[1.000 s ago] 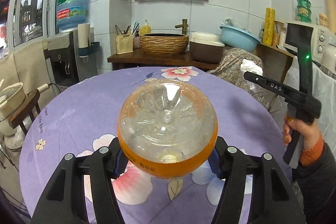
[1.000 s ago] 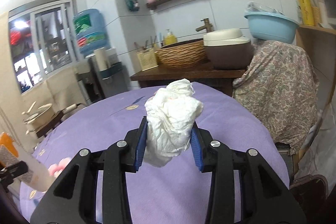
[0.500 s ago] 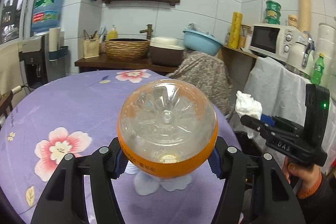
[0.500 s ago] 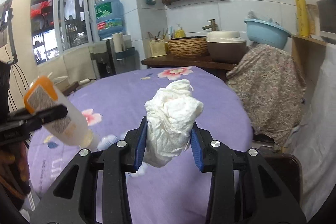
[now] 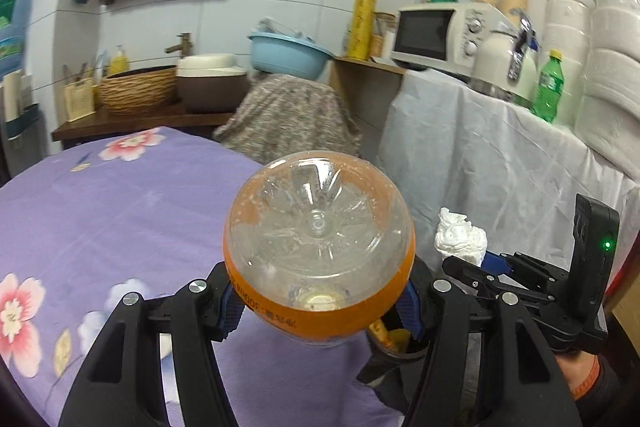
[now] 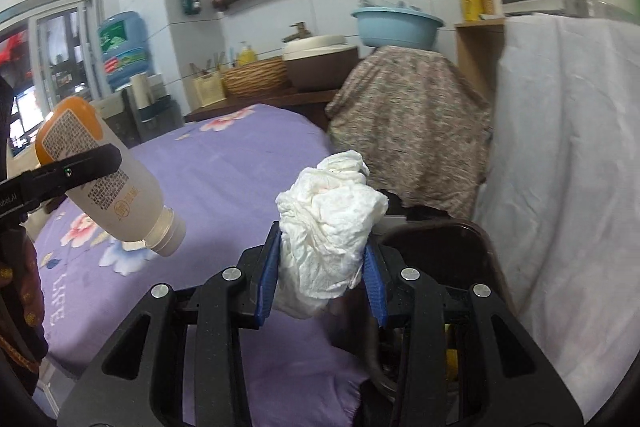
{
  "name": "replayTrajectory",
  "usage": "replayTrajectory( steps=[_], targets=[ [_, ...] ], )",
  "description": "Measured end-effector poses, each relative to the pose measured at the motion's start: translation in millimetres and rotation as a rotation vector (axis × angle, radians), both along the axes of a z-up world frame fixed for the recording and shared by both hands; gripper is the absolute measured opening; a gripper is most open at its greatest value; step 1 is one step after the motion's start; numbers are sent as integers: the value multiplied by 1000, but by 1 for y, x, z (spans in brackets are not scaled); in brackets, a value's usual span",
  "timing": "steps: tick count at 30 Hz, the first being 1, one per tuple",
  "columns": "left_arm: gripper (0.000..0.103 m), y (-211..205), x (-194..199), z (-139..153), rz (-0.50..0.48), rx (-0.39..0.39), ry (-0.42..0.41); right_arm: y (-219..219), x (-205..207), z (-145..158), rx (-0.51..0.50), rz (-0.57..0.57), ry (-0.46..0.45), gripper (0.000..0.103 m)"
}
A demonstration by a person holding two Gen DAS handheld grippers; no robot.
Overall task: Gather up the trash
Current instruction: 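Carry the bottle and tissue over the bin with both grippers, then open both grippers to drop the bottle and tissue into the bin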
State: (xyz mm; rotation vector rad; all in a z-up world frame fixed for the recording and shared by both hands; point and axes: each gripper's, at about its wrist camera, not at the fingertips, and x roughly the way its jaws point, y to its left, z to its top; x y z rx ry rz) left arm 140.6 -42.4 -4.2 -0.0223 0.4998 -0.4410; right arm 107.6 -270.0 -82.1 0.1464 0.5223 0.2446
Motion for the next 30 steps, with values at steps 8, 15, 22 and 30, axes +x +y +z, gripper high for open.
replayTrajectory(
  steps=[8, 15, 22, 30],
  targets=[
    [61, -78, 29, -35, -135, 60, 86, -64, -16, -28, 7, -149, 58, 38],
    [61, -124, 48, -61, -192, 100, 153, -94, -16, -46, 18, -221, 98, 38],
    [61, -163, 76, -94, -214, 158, 243, -113, -17, -66, 37, -263, 137, 38],
    [61, -195, 99, -130, -239, 250, 345, -121, -17, -75, 39, -289, 164, 38]
  ],
)
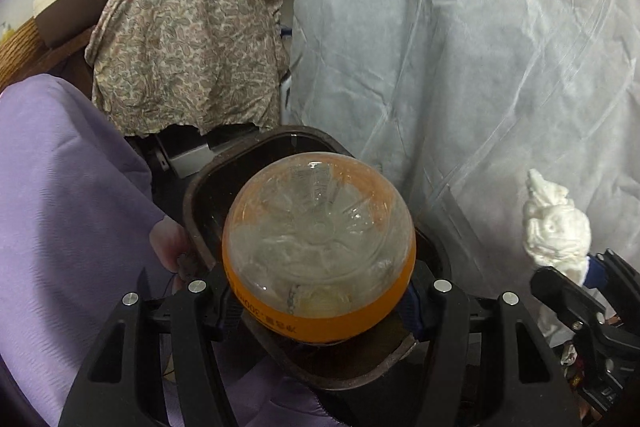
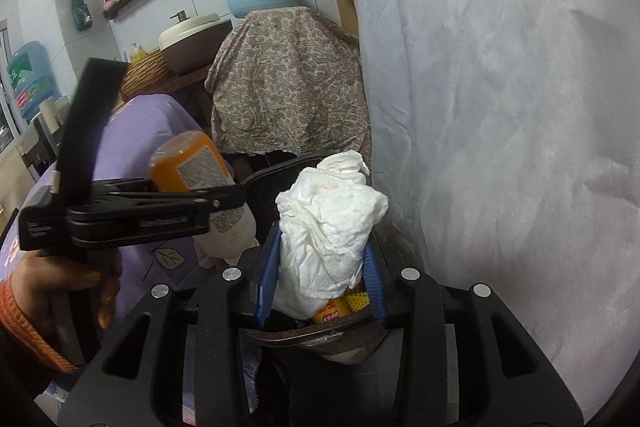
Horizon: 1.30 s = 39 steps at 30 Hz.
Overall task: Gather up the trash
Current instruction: 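Open both grippers to drop the bottle and tissue into the bin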
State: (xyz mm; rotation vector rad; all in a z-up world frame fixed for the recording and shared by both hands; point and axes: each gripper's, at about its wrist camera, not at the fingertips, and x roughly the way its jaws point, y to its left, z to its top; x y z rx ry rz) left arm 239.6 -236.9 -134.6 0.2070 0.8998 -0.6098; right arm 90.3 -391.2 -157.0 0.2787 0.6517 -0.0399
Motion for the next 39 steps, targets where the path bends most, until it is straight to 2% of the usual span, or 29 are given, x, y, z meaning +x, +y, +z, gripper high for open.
replayTrajectory(
  steps=[2, 4, 6, 10, 15, 27, 29, 34, 39],
  targets=[
    [62, -5, 1, -4, -12, 6, -3, -2, -1, -3, 1, -3, 6, 38],
    [71, -8, 2, -4, -20, 21, -14, -4, -1, -6, 2, -3, 14, 38],
    [74, -9, -1, -4, -19, 32, -39, -5, 0, -8, 4, -3, 19, 38],
    [77, -6, 1, -1, -7, 26, -36, -5, 1, -11, 7, 1, 27, 38],
    [81, 13, -6, 9, 66, -40, -40, 2, 7, -18, 13, 31, 48, 38],
    [88, 44, -34, 44, 120, -153, -138, 31, 51, -48, -5, 117, 123, 39],
    [89, 46, -40, 49, 118, -159, -160, 34, 60, -55, -9, 123, 137, 44],
    [91, 58, -56, 58, 116, -169, -190, 40, 71, -69, -30, 118, 181, 75],
    [92, 71, -69, 67, 126, -188, -224, 46, 67, -72, -54, 133, 199, 78]
  ],
)
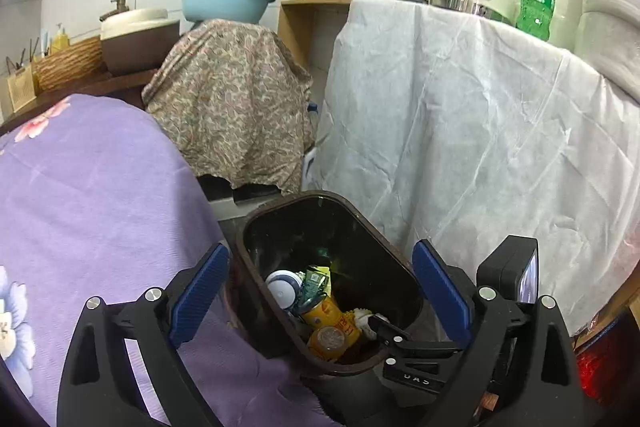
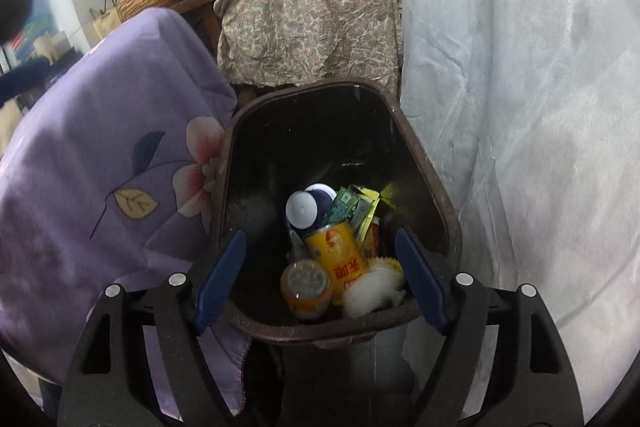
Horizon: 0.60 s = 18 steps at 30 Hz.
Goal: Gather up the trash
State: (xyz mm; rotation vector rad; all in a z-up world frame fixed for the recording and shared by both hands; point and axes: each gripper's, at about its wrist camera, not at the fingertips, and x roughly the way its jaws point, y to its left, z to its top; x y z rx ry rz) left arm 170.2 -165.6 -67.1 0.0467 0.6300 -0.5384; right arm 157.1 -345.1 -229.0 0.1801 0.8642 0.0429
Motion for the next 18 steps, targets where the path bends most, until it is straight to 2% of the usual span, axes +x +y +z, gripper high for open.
replayTrajectory(
  steps=[9, 11, 13, 18],
  targets=[
    [97, 33, -28, 27, 44, -14, -108, 8, -22, 25, -38, 2, -52, 85],
    [97, 42, -34, 33, 60, -16, -128, 11, -27, 35, -30, 2, -79, 86],
    [97, 51, -40, 38, 71, -17, -149, 16, -31, 47, -38, 2, -110, 93],
    [97, 80, -53, 48, 113, -24, -177, 34, -40, 78, -68, 34, -190, 95]
  ],
)
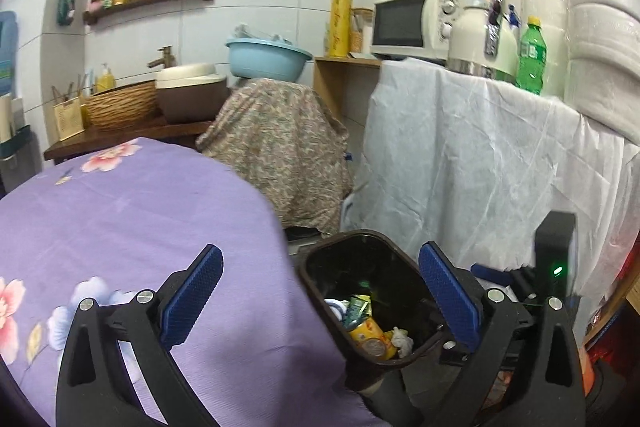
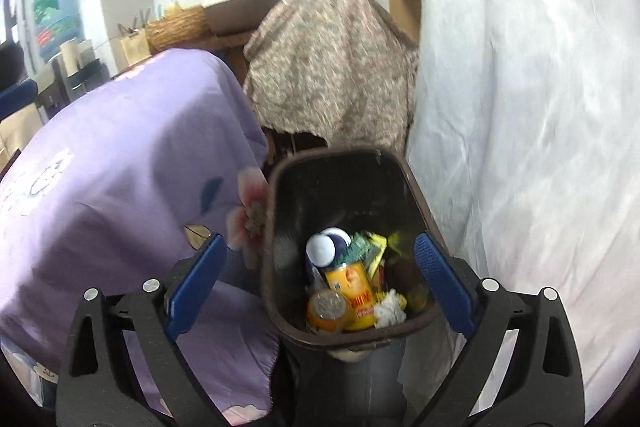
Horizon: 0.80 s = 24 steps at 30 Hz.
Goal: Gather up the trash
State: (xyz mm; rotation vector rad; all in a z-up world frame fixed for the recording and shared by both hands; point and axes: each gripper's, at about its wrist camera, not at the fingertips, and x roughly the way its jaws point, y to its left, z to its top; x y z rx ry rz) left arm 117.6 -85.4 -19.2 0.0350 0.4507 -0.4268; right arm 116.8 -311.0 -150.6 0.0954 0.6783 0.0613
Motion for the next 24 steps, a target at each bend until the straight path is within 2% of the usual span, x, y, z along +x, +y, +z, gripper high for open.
replayTrajectory(
  steps=[9, 20, 24],
  targets=[
    [97, 51, -14, 6, 105, -51, -15, 32, -20, 52, -16, 60, -146, 97],
    [97, 81, -36, 10, 192, 35, -78, 83, -44, 88, -13, 205, -252, 97],
    [97, 91, -50, 12, 202, 28, -116, 99, -57, 96, -4, 252, -302, 97]
  ],
)
